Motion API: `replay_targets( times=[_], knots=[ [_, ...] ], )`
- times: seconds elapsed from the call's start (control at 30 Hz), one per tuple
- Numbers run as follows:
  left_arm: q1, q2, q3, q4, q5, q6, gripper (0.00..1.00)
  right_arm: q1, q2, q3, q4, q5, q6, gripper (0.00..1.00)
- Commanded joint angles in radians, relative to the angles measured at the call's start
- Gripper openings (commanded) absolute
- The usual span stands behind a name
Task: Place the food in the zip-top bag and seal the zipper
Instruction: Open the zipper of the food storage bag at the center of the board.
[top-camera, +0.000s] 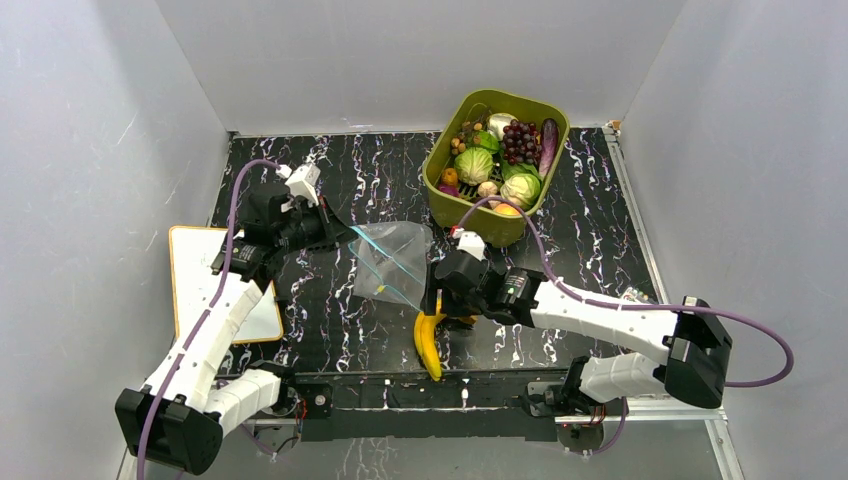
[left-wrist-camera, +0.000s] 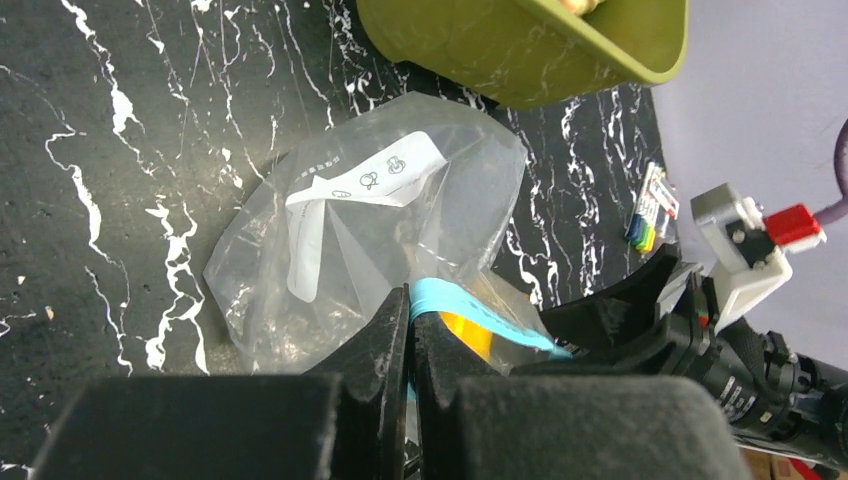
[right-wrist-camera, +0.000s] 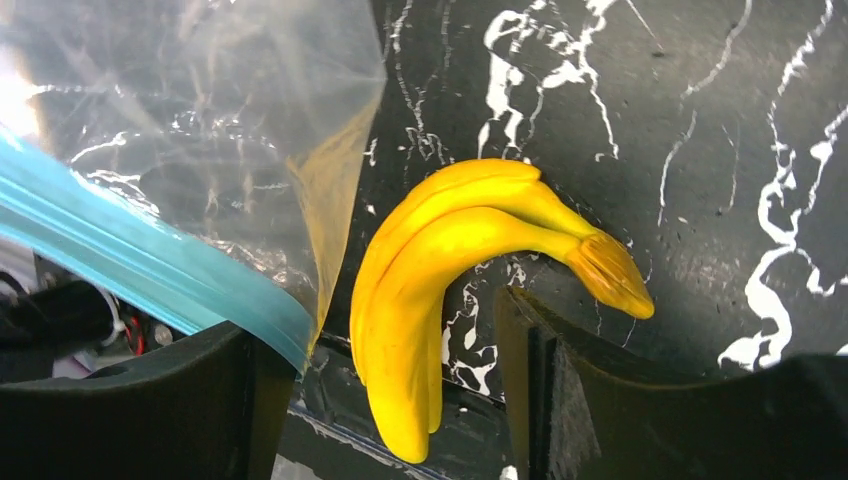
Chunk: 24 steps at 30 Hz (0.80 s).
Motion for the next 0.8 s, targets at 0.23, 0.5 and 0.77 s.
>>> replay_targets(
  times=[0.23, 0.5, 0.77],
  knots=[
    [-0.003, -0.034, 0.074, -0.041, -0.141, 0.095, 0.00, 0.034, 0.014, -0.043, -0.014, 0.026, 0.366, 0.63],
    [-0.003, -0.028, 0.176, -0.060, -0.232, 0.131, 0.00, 0.080, -0.047, 0.017, 0.042, 0.018, 0.318, 0.74],
    [-0.003, -0.007, 0.167, -0.047, -0.359, 0.204, 0.00, 0.091, -0.119, -0.025, 0.178, -0.092, 0.256, 0.76]
  ],
)
